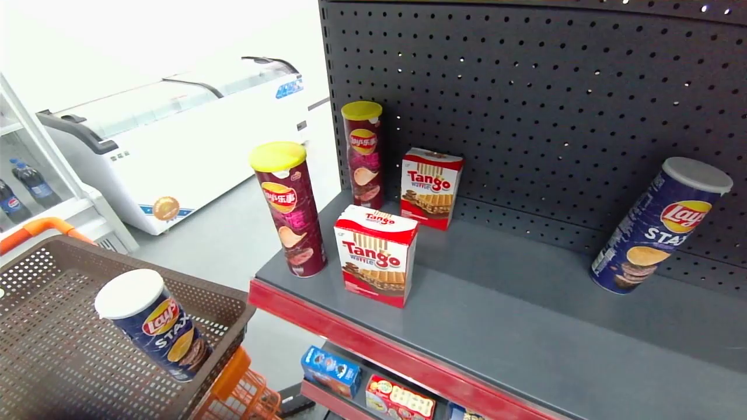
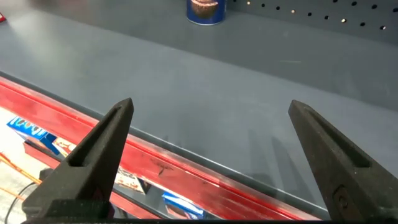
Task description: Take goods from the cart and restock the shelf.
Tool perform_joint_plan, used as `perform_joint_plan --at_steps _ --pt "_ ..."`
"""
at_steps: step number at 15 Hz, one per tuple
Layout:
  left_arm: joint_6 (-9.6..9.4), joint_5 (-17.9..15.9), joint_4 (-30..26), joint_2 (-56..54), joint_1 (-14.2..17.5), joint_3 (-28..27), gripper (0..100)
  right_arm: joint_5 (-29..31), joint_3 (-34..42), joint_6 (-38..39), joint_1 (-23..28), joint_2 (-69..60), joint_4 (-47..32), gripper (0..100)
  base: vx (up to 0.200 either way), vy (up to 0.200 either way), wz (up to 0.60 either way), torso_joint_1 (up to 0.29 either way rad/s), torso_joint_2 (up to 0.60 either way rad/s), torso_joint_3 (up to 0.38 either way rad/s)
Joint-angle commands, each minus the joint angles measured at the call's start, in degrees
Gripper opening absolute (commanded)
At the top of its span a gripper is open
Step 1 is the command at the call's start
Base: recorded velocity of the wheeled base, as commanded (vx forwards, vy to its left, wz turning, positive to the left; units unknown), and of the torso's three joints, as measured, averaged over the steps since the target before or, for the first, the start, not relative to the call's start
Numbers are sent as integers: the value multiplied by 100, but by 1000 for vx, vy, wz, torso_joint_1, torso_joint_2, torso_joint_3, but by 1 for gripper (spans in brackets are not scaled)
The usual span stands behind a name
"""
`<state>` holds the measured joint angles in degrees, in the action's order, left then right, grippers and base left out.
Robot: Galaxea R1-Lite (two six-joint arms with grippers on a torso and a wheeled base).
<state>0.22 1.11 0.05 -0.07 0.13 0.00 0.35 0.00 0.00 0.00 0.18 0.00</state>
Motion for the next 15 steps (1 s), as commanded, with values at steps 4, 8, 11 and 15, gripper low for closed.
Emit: perform_joint_plan --at_steps 4,8,11,15 --pt "-822 249 -339 1466 31 -1582 100 0 0 0 0 8 -9 100 0 0 0 0 0 0" --pt "-549 285 -233 2943 180 -1784 100 0 0 0 0 8 0 100 0 0 0 0 0 0" --pt "-637 302 4 3795 962 -1811 100 0 0 0 0 8 -9 100 0 0 0 0 0 0" --pt "-602 56 1059 5298 918 -1415 100 0 0 0 0 8 0 100 0 0 0 0 0 0"
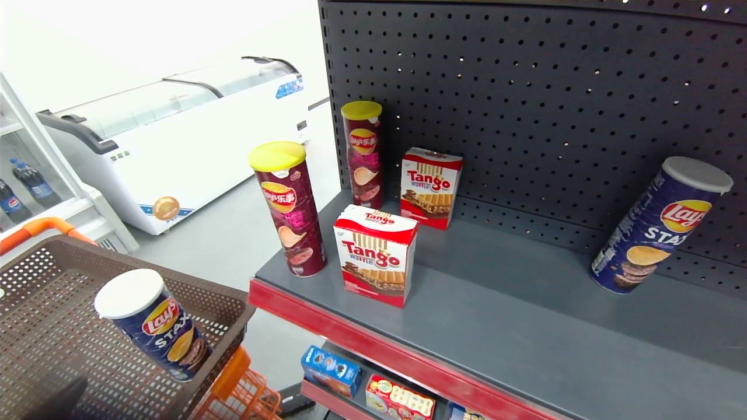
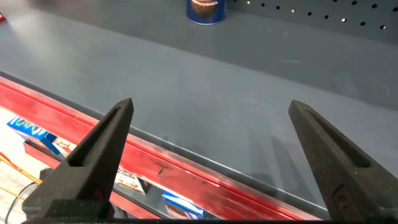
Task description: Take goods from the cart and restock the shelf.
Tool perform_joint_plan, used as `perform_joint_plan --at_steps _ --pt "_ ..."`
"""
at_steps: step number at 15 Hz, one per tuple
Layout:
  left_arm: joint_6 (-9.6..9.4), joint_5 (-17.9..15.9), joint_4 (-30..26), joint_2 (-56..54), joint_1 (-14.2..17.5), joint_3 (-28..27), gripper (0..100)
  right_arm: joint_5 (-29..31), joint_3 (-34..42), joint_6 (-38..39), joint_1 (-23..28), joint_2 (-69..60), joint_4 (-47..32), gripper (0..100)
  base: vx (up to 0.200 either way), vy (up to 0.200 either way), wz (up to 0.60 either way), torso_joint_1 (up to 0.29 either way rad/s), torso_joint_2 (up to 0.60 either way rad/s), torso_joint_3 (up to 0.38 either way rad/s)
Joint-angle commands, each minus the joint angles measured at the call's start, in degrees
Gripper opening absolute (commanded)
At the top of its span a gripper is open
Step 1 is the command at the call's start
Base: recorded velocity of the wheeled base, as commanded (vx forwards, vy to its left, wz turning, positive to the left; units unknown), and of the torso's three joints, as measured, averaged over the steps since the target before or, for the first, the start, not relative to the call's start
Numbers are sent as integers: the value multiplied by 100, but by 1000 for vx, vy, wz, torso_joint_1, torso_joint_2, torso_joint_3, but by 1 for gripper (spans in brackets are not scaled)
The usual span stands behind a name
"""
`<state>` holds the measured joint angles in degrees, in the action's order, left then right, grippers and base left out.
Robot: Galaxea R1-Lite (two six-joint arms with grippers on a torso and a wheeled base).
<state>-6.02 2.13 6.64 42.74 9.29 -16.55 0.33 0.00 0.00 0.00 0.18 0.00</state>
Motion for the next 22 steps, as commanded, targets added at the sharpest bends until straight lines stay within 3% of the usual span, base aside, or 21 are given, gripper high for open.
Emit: perform_joint_plan --at_steps 1,2,4,6,8,9,11,13,22 --pt "49 -46 812 1246 -6 381 100 2 0 0 0 8 0 100 0 0 0 0 0 0" --pt "128 -46 1823 1790 -15 759 100 2 0 0 0 8 0 100 0 0 0 0 0 0" --pt "136 -46 3018 2555 -15 1137 100 2 0 0 0 8 0 100 0 0 0 0 0 0" --pt "180 -38 3633 3188 -41 1234 100 2 0 0 0 8 0 100 0 0 0 0 0 0" --pt "558 -46 4284 3742 -226 1242 100 2 0 0 0 8 0 100 0 0 0 0 0 0" --pt "629 -46 4539 3909 -287 1269 100 2 0 0 0 8 0 100 0 0 0 0 0 0" --pt "664 -46 5734 4559 -481 1427 100 2 0 0 0 8 0 100 0 0 0 0 0 0" --pt "664 -38 6525 4972 -595 1559 100 2 0 0 0 8 0 100 0 0 0 0 0 0" --pt "646 217 7202 5877 -454 1445 100 2 0 0 0 8 0 100 0 0 0 0 0 0"
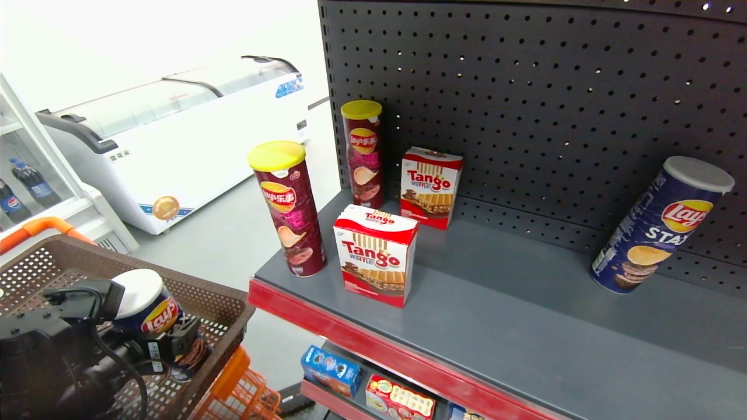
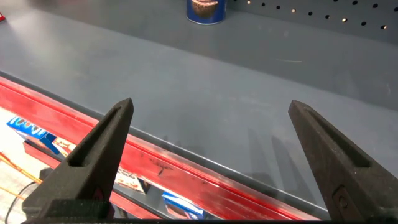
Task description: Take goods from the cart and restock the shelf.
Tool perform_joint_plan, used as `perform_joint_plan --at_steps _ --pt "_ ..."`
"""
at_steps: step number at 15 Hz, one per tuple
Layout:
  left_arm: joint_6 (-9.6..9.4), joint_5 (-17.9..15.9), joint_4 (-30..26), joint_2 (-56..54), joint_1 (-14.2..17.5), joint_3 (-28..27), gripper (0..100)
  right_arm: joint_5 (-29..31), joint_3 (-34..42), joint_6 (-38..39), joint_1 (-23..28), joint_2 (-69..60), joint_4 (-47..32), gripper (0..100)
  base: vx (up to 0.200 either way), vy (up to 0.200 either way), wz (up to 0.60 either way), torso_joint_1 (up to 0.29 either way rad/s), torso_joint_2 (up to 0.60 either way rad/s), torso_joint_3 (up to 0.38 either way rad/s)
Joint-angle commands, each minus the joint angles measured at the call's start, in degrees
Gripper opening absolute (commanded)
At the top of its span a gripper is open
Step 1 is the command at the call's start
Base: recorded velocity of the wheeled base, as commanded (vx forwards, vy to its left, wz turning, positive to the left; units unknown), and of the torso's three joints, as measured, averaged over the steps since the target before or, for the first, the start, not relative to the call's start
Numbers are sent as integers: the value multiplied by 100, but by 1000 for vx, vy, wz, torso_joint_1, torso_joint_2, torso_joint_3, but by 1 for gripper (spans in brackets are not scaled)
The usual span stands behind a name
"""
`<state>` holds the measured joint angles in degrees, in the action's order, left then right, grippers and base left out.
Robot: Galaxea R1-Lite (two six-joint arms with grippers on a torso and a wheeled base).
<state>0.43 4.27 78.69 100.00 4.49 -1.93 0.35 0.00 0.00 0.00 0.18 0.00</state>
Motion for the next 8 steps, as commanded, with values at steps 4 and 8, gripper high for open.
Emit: perform_joint_plan --at_steps 4,8 --pt "10 4 32 380 149 -317 100 0 0 0 0 8 0 100 0 0 0 0 0 0" --pt "-8 -5 85 565 140 -598 0 0 0 0 0 8 0 100 0 0 0 0 0 0"
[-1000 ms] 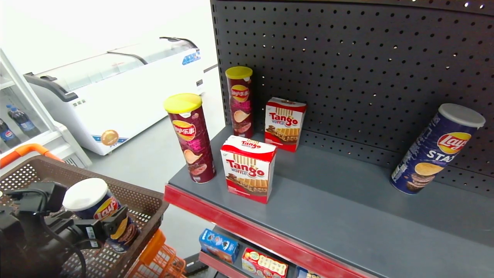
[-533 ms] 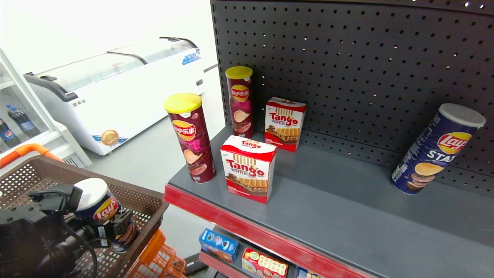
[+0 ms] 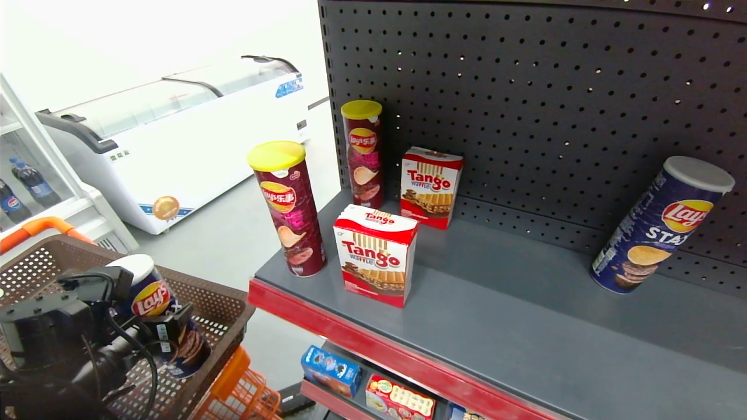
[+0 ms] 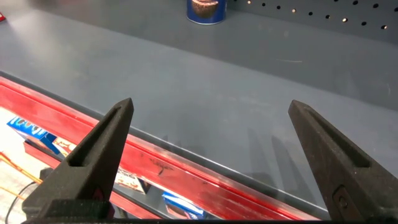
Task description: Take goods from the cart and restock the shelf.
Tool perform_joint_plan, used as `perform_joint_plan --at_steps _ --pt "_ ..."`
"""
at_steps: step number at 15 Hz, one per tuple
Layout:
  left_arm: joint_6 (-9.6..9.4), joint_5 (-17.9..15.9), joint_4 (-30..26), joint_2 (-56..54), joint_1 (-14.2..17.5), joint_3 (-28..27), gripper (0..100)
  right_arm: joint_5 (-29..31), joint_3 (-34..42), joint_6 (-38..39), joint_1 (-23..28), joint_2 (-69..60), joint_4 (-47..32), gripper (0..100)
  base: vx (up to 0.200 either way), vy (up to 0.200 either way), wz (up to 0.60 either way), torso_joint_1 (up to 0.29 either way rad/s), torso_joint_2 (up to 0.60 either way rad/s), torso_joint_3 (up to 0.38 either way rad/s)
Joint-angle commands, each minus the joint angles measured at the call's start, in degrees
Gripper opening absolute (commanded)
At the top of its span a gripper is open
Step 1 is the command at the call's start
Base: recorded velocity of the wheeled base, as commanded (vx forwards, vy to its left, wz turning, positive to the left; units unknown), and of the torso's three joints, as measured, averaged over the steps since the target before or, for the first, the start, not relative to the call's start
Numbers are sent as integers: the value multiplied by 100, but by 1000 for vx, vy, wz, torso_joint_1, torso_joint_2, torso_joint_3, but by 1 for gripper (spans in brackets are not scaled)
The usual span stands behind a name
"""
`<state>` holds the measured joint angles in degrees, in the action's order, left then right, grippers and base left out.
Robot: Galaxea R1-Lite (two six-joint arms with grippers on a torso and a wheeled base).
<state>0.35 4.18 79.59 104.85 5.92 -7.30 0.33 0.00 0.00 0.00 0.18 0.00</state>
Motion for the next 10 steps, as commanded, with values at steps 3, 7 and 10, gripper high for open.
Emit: perform_joint_plan --at_steps 3,7,10 --pt "-27 4 -5 97 -30 -166 0 2 0 0 0 8 0 100 0 0 0 0 0 0" --pt "-317 -5 -163 -343 -223 -157 0 2 0 0 0 8 0 100 0 0 0 0 0 0" --pt "-457 -58 -1086 -1301 -575 -254 0 2 0 0 0 8 0 100 0 0 0 0 0 0"
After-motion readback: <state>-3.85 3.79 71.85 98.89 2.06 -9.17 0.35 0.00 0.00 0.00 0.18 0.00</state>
